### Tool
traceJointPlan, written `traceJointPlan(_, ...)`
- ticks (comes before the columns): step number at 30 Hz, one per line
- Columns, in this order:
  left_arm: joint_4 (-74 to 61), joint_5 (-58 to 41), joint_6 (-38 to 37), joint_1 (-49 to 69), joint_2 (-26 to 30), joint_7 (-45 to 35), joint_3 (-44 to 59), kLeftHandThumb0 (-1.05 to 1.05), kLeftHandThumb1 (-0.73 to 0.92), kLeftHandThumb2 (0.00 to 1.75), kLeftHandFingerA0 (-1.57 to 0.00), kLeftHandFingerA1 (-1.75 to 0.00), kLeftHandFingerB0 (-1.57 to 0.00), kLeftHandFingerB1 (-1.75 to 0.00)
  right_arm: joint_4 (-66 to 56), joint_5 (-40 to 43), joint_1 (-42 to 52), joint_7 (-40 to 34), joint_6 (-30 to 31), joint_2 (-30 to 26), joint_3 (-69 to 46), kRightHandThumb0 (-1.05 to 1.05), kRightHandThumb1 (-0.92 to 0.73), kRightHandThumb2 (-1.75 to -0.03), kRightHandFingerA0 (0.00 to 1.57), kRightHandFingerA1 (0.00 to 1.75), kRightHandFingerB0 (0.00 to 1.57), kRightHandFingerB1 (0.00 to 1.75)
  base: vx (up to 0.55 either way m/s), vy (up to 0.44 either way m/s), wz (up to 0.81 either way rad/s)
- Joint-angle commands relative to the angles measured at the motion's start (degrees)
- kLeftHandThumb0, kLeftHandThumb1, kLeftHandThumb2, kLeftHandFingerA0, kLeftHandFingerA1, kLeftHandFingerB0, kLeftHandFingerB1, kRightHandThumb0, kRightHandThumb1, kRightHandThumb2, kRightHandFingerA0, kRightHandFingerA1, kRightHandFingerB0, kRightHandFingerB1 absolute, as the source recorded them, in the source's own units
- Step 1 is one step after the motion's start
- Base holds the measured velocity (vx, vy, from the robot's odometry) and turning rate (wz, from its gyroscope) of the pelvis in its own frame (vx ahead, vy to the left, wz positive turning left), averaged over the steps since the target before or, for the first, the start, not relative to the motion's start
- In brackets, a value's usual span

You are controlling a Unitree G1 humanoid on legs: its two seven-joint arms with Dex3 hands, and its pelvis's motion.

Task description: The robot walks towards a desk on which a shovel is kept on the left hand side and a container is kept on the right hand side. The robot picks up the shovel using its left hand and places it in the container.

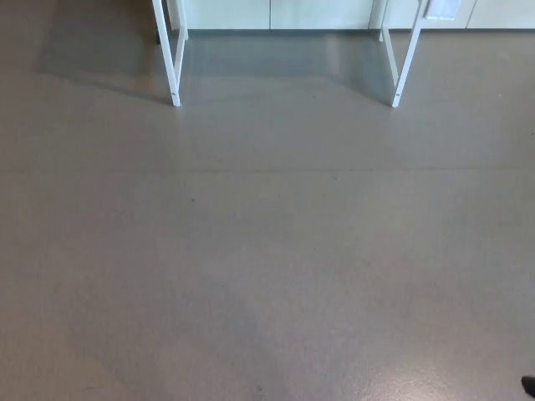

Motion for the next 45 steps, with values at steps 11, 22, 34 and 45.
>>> traceJointPlan(11,-5.5,-11.7,-3.8,4.5,-1.4,-11.3,6.3,-0.36,0.64,0.6,-0.26,-0.53,-0.28,-0.31,-6.0,6.4,3.7,6.4,-1.3,-0.7,-3.4,-0.37,-0.48,-0.69,0.48,0.51,0.33,0.44,0.0,0.0,0.0)
traceJointPlan(22,-6.2,-11.8,-3.9,4.5,-1.4,-11.5,6.2,-0.35,0.67,0.61,-0.26,-0.52,-0.26,-0.3,-5.1,6.0,2.4,7.1,-1.5,-1.2,-2.8,-0.27,-0.56,-0.57,0.55,0.45,0.36,0.37,0.0,0.0,0.0)
traceJointPlan(34,-6.9,-11.1,-3.8,4.2,-1.1,-10.7,5.7,-0.35,0.67,0.6,-0.3,-0.51,-0.3,-0.31,-5.7,4.9,2.4,6.2,-1.2,-1.5,-2.3,-0.36,-0.48,-0.68,0.51,0.51,0.32,0.44,0.02,-0.011,0.0)
traceJointPlan(45,-6.9,-11.3,-3.9,5.0,-1.1,-10.6,5.6,-0.36,0.66,0.6,-0.3,-0.5,-0.29,-0.31,-4.4,3.4,2.3,5.6,-2.6,-2.2,-1.1,-0.3,-0.56,-0.57,0.57,0.44,0.36,0.37,0.04,0.165,0.0)
